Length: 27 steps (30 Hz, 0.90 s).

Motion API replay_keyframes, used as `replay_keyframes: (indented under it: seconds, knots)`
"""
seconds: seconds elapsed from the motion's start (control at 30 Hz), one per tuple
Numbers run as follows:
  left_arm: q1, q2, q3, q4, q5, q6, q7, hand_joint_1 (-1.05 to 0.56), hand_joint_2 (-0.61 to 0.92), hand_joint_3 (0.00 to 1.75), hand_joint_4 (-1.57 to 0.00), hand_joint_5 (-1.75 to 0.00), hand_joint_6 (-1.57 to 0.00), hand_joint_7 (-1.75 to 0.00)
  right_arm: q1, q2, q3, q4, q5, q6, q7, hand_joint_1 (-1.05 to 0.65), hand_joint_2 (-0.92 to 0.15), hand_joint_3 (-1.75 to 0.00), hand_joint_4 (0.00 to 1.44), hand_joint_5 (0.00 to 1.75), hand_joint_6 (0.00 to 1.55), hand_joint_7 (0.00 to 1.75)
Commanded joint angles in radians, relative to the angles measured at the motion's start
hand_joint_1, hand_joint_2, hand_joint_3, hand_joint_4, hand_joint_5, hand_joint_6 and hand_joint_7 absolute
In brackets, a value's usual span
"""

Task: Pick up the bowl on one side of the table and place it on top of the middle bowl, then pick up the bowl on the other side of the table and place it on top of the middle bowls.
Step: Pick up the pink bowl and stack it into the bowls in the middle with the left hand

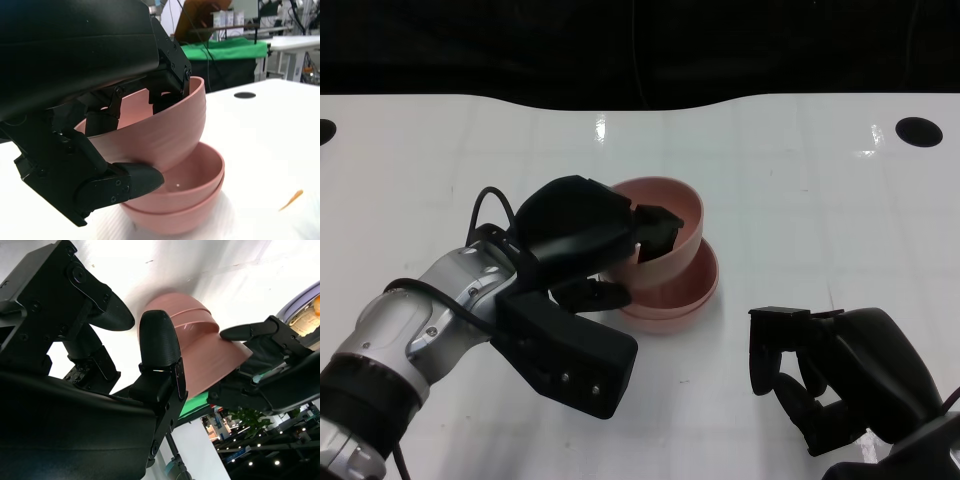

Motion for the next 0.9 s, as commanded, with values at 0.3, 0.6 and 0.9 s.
replay_keyframes:
  seconds: [0.3,0.6,0.9]
  knots:
    - [-0.016,0.006,-0.026,-0.03,0.022,0.064,-0.086,-0.45,0.92,0.24,-0.59,-0.37,-0.71,-0.04,0.006,0.0,-0.003,-0.017,0.008,0.005,0.007,-0.06,-0.16,-1.56,1.0,1.75,0.81,1.6]
    - [0.012,0.022,-0.044,-0.123,0.074,0.151,-0.125,-0.68,0.92,0.3,-0.3,-0.22,-0.43,0.0,0.005,-0.002,-0.002,-0.018,0.008,0.007,0.014,-0.08,-0.14,-1.57,0.99,1.75,0.84,1.52]
    - [0.088,0.049,-0.037,-0.23,0.103,0.22,-0.121,-0.76,0.92,0.43,-0.14,-0.17,-0.27,0.0,0.01,-0.001,-0.004,-0.032,0.009,0.015,0.024,-0.08,-0.14,-1.57,0.99,1.75,0.85,1.5]
